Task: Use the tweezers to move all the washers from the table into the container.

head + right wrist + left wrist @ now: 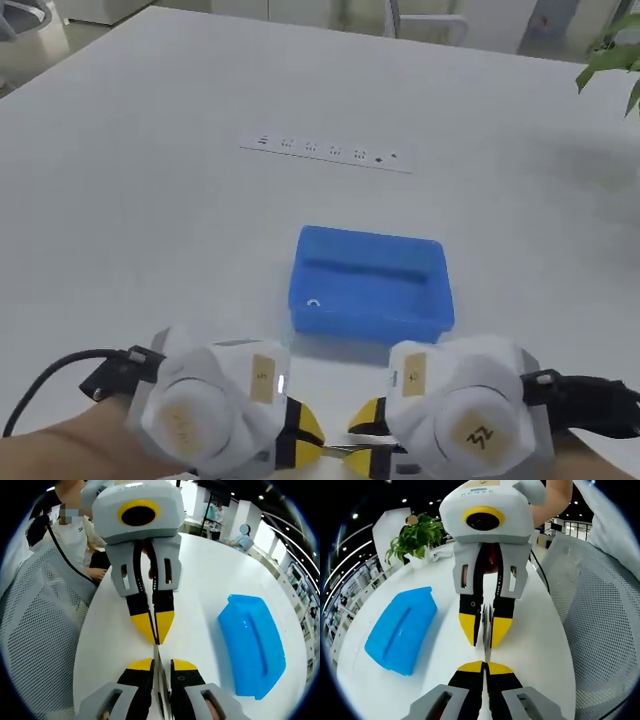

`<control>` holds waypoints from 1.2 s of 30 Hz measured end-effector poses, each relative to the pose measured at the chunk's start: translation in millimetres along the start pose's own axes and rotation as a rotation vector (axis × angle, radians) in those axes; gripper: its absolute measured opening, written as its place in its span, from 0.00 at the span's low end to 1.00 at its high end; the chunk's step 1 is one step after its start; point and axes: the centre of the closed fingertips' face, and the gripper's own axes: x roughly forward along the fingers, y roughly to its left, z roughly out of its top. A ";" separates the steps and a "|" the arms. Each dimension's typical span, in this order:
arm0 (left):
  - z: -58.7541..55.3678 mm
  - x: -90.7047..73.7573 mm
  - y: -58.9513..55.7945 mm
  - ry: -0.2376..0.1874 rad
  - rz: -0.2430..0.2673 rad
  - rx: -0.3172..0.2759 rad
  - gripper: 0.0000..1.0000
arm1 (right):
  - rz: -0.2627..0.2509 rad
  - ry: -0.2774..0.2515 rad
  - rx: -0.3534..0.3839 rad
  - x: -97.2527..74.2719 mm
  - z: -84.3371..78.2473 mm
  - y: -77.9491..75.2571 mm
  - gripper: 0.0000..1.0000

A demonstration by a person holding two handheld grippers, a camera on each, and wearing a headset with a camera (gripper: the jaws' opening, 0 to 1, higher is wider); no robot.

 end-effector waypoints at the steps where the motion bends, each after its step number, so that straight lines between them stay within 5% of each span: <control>1: -0.2 0.5 1.1 0.003 0.013 0.013 0.00 | -0.024 -0.008 0.021 -5.3 -0.2 -1.2 0.13; 4: -0.3 0.4 2.6 0.006 0.020 -0.002 0.03 | -0.082 -0.044 0.127 -23.3 -0.3 -2.8 0.16; 7: 1.1 -2.3 3.3 -0.001 0.044 -0.088 0.16 | -0.153 -0.090 0.253 -44.1 -0.9 -3.5 0.21; 11: 11.8 -20.3 11.5 -0.066 0.139 -0.310 0.26 | -0.285 -0.170 0.412 -78.1 -3.0 -6.9 0.34; 13: 12.1 -28.9 13.2 -0.077 0.176 -0.420 0.39 | -0.343 -0.200 0.495 -92.3 -7.6 -7.4 0.43; 15: 19.3 -46.0 16.4 -0.134 0.246 -0.509 0.48 | -0.408 -0.221 0.565 -105.3 -14.1 -8.8 0.52; 20: 22.6 -86.3 20.1 -0.233 0.409 -0.696 0.67 | -0.467 -0.233 0.637 -124.2 -27.3 -2.5 0.59; 29: 23.5 -136.6 17.2 -0.243 0.623 -0.781 0.96 | -0.540 -0.257 0.780 -146.0 -48.3 7.3 0.77; 36: 17.7 -148.2 7.4 -0.190 0.665 -0.784 0.99 | -0.604 -0.252 0.862 -160.9 -65.7 12.3 0.89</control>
